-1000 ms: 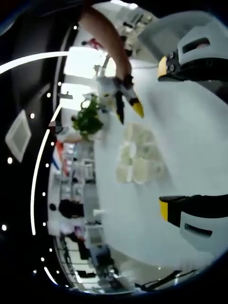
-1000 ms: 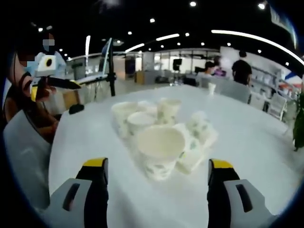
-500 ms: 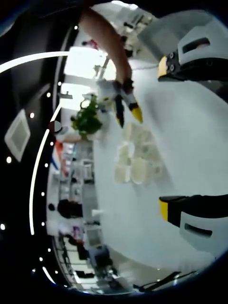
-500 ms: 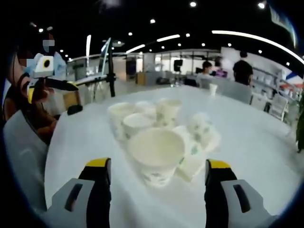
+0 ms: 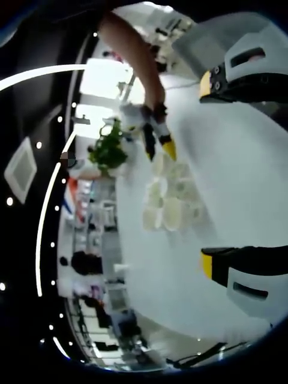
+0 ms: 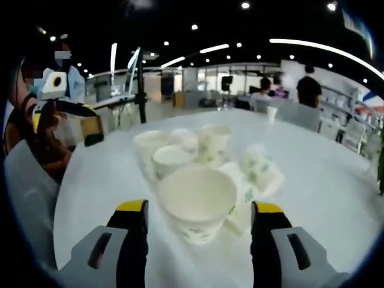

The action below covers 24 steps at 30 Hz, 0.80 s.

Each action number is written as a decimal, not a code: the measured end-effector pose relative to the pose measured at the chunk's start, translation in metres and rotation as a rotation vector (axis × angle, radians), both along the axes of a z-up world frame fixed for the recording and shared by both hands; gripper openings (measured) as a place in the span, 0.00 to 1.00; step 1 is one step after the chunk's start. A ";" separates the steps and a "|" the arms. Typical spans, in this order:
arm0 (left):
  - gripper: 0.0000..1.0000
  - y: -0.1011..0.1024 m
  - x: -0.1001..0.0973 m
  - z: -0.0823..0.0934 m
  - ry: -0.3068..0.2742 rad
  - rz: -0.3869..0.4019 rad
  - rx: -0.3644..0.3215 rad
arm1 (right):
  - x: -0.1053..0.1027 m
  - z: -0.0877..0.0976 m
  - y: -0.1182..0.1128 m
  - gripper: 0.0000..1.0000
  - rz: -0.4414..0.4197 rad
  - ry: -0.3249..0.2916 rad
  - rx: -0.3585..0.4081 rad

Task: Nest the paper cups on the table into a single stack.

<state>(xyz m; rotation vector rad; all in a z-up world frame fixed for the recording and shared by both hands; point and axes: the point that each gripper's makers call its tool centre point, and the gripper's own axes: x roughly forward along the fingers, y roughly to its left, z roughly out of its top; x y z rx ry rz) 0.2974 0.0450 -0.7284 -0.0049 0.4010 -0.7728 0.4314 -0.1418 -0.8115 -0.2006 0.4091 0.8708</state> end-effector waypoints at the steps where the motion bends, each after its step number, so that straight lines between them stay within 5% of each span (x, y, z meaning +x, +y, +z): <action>1: 0.99 0.000 0.000 0.000 0.001 0.002 -0.001 | 0.000 0.000 0.001 0.66 0.000 -0.001 0.001; 12: 0.99 0.001 0.001 0.002 -0.001 0.006 -0.002 | 0.001 0.001 0.007 0.46 0.032 -0.010 0.013; 24: 0.98 0.002 -0.003 -0.002 0.013 0.009 -0.008 | -0.001 0.004 0.005 0.44 0.024 -0.007 0.021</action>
